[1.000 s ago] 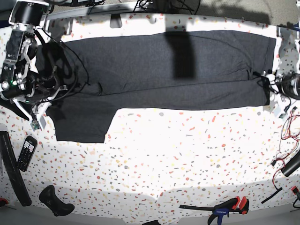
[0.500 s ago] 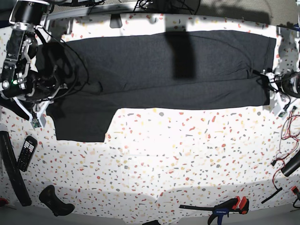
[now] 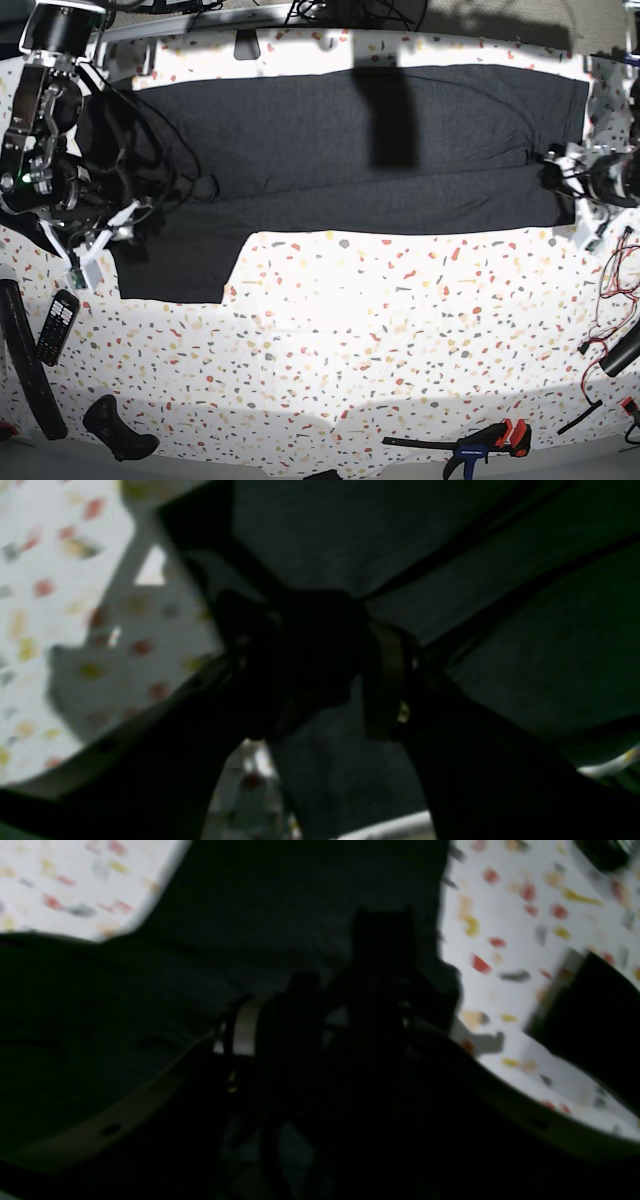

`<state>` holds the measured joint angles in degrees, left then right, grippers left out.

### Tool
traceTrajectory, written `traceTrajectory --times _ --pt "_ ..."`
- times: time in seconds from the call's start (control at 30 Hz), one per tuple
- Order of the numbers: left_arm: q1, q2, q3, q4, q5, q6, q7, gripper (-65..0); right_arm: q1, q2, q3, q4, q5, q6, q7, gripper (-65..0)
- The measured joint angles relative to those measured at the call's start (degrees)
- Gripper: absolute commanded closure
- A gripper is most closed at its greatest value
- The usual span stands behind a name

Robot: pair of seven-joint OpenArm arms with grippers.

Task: Fold the T-shirt properly
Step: 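Release the folded side and lift both grippers off the shirt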

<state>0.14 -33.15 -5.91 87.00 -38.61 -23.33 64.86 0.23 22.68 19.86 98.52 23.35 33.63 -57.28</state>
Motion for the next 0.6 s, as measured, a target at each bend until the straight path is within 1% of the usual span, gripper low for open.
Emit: traceTrajectory --times 0.13,0.23,0.3,0.4,0.47,0.6 --pt "-0.1 3.5 0.0 0.0 0.0 0.0 -2.8 -26.7 3.4 0.0 0.0 0.0 0.4 0.0 2.5 -29.9" --pt "-0.2 6.4 0.0 0.0 0.2 0.0 -3.4 -26.7 6.4 0.0 0.0 -0.1 -2.2 0.0 4.2 -29.9" --pt "-0.2 8.0 0.0 0.0 0.2 0.0 -4.4 -26.7 8.6 0.0 0.1 -2.1 -3.8 0.0 5.4 -29.7" --pt "-0.5 9.6 0.0 0.0 1.8 0.0 -5.3 -26.7 12.7 0.0 0.2 -10.3 -6.4 -0.3 7.3 -29.7" --pt "-0.7 9.8 0.0 0.0 2.1 0.0 -6.1 -26.7 16.4 0.0 0.3 -17.7 -7.3 -0.5 8.0 -29.7" --pt "-0.7 9.8 -0.1 0.0 1.9 0.0 -6.0 -26.7 25.1 0.1 0.3 -33.1 -7.2 -0.9 9.5 -29.7"
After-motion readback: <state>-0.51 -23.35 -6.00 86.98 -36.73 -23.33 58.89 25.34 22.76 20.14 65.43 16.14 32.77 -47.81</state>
